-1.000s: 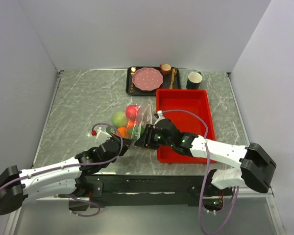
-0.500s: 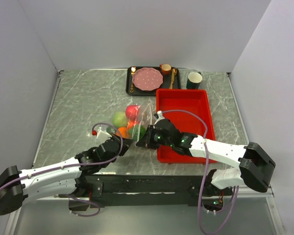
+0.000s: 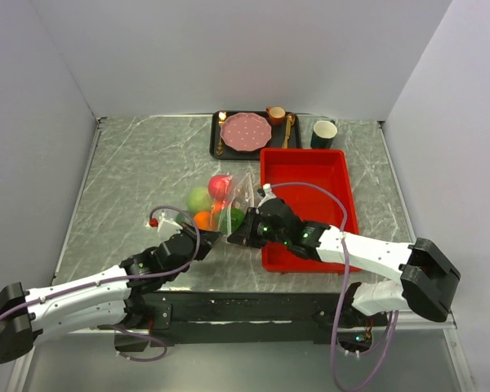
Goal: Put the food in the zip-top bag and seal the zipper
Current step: Zip the zipper food storage bag at the center of the board.
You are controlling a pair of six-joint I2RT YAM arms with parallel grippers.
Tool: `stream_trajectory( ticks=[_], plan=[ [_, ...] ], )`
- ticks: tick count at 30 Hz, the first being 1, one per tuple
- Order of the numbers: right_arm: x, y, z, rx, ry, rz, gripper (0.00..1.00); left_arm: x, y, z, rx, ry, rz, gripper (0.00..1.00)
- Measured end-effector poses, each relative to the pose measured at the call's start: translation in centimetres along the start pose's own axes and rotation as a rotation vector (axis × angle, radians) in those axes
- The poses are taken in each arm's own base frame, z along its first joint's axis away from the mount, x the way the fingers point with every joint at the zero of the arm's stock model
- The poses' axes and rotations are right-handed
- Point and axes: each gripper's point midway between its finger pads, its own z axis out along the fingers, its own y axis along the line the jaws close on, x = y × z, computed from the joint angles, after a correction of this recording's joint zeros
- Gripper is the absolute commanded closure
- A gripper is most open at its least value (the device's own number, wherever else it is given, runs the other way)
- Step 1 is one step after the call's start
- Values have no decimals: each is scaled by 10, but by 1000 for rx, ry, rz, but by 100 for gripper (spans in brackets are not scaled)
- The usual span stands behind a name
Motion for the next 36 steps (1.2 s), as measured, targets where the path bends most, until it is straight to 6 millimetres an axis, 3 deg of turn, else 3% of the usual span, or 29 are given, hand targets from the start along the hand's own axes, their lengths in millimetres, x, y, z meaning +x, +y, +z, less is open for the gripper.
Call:
stream_trajectory(
  ticks=[17, 27, 36],
  plan=[
    [-15, 5, -6, -30, -24, 4, 94, 1, -4, -4, 16, 20, -36, 99],
    [-19, 12, -7, -79, -20, 34, 97, 3, -1, -1, 19, 20, -35, 84],
    [-9, 6, -5, -70, -8, 89, 99, 8, 3, 2, 4, 39, -38, 76]
  ],
)
